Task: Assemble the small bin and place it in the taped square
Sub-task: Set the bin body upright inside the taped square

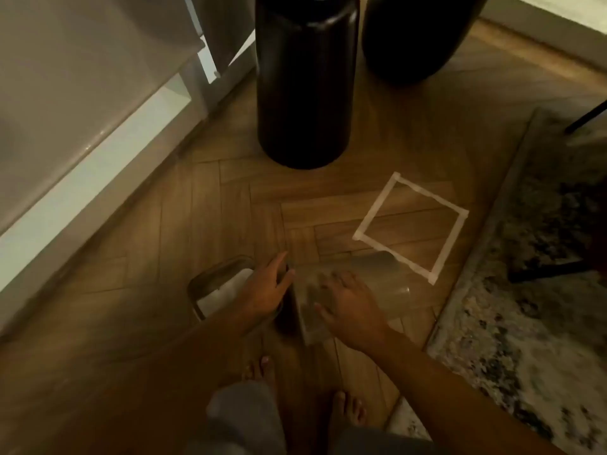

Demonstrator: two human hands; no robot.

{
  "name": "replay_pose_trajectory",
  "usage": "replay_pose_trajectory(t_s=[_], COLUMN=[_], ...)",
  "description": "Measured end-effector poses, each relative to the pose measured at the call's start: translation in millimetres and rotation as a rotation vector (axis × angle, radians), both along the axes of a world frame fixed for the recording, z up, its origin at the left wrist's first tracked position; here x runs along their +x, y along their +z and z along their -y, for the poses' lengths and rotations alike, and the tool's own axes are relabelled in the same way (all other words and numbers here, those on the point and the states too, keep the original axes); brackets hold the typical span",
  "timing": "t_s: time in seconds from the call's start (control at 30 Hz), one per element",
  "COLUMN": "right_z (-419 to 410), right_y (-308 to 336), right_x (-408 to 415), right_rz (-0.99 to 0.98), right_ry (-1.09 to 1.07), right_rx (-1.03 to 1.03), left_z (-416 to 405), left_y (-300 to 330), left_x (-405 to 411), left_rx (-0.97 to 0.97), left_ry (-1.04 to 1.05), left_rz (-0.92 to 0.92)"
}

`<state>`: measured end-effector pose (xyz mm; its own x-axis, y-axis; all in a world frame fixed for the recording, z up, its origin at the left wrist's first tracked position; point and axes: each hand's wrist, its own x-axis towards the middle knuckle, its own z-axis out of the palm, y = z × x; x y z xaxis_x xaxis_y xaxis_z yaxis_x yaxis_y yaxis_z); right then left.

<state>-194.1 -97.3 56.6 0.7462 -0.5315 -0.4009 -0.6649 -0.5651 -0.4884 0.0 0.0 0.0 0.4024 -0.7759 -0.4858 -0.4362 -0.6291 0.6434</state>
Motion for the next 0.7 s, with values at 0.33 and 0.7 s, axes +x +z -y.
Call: replay_pose_trajectory(t_s=[0.33, 0.7], right_z=[-22, -23], right_y=[-68, -76], right_x=[17, 35], right_rz=[-0.091, 0.023], right_ry=[0.139, 0.016], right_rx=[-0.152, -0.186], left_z=[27, 37], left_y=[-70, -83], left_x=[16, 14], left_rx=[0.017, -0.013], left_ry=[0.129, 0.195], left_rz=[-0.203, -0.314])
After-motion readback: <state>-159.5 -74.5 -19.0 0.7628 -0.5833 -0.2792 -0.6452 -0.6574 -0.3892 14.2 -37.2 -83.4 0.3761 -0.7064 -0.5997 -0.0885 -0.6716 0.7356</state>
